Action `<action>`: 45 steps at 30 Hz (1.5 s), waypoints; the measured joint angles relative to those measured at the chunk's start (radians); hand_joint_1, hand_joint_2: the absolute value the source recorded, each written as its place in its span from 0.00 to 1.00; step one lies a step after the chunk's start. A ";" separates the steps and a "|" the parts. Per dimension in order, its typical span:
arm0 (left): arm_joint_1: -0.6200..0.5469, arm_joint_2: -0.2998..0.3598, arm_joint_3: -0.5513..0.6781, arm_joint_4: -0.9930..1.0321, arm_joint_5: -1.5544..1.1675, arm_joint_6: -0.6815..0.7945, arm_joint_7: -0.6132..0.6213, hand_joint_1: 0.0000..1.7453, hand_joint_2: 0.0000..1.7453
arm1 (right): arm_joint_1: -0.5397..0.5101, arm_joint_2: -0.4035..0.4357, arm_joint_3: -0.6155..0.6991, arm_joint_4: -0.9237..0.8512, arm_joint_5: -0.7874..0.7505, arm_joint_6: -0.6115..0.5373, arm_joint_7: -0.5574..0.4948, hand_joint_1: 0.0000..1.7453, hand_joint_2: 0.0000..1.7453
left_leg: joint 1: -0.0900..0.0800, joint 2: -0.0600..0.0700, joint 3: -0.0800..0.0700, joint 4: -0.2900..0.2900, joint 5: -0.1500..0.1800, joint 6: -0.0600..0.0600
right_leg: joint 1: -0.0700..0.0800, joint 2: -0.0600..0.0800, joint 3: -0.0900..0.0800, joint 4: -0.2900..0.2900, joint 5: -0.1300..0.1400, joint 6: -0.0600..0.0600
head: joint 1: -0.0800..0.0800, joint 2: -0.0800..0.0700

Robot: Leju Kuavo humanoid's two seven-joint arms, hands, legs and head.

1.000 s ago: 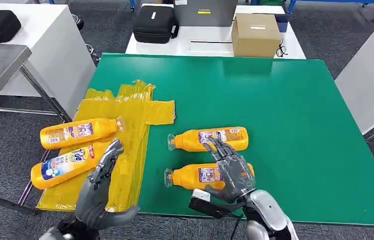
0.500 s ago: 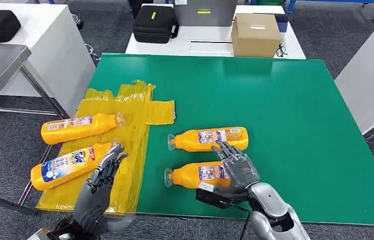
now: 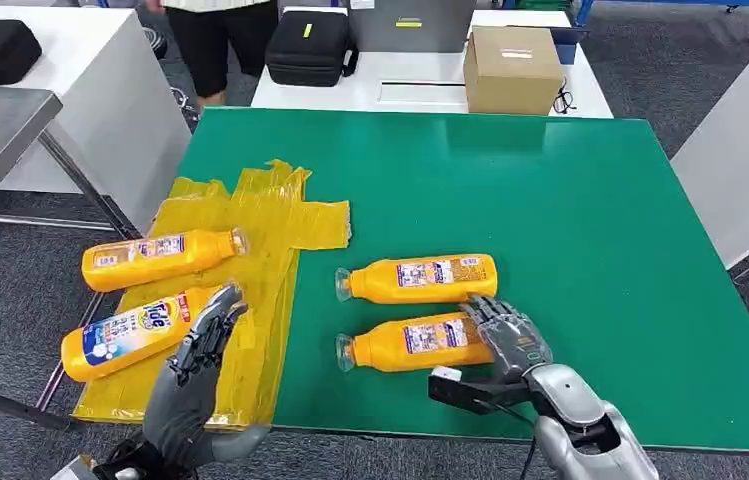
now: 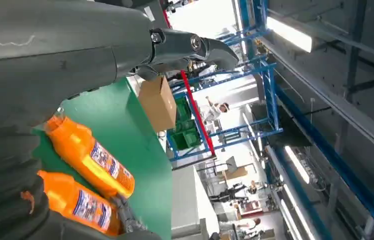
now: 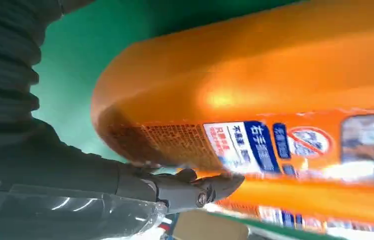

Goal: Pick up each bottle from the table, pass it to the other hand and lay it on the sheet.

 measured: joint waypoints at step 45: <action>0.041 0.038 0.001 -0.012 0.042 0.102 0.000 0.00 1.00 | -0.304 0.138 0.222 0.496 -0.026 -0.124 -0.122 1.00 1.00 | 0.004 0.008 0.021 -0.001 -0.003 -0.002 | 0.003 0.009 0.017 -0.001 0.001 -0.001 | 0.000 0.000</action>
